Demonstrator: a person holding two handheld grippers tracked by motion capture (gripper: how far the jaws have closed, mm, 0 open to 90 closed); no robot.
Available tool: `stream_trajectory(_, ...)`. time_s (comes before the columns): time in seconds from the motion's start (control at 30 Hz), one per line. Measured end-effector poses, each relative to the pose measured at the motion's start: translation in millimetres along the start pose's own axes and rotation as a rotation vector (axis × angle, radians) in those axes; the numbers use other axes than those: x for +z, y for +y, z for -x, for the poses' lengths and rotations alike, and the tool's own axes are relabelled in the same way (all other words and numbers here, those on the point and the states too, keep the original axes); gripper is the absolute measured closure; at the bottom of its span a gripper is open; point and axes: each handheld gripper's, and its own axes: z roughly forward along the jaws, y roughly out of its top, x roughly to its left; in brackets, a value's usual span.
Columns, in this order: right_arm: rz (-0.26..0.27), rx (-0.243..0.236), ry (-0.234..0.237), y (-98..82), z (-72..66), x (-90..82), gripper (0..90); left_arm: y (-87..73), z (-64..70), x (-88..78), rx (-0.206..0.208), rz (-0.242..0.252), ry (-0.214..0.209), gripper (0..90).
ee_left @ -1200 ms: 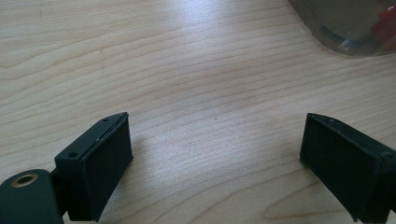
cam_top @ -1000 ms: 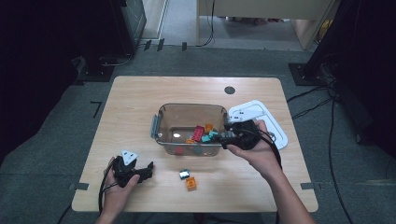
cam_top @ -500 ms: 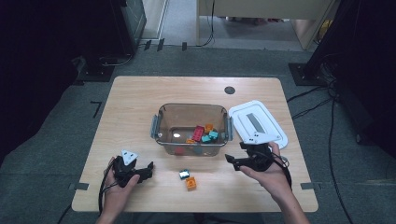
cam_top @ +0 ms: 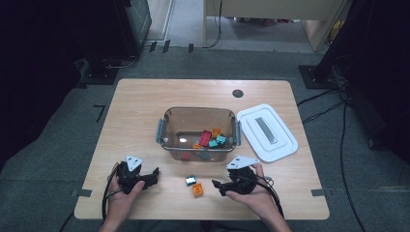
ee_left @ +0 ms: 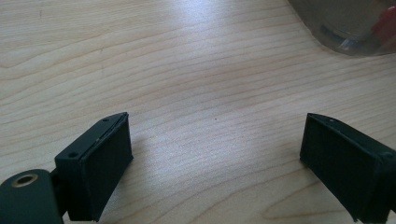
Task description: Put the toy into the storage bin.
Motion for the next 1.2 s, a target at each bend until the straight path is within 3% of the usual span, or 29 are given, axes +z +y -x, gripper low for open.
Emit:
stream_trajectory(0.4,-0.011,-0.016,0.121,-8.0,-38.4,38.3,34.8,0.0,0.1,0.0,0.002,0.000,-0.003,8.8)
stream_trajectory(0.5,-0.011,0.000,0.144,-9.4,-46.5,46.7,35.5,0.0,0.1,0.0,0.002,0.000,-0.003,8.8)
stream_trajectory(0.63,-0.006,0.018,0.117,-11.0,-54.3,54.5,36.3,0.0,0.2,0.0,0.003,-0.001,-0.003,8.8)
stream_trajectory(0.73,-0.014,0.001,0.105,-11.9,-56.9,57.1,44.2,0.0,0.2,0.0,0.003,0.000,-0.004,8.8)
stream_trajectory(0.97,-0.012,-0.025,0.075,-15.6,-50.3,53.8,56.9,0.0,0.2,0.0,0.004,0.000,-0.005,8.8)
stream_trajectory(1.2,-0.001,-0.045,0.081,-18.0,-48.2,53.4,56.8,0.0,0.2,0.0,0.004,0.000,-0.005,8.8)
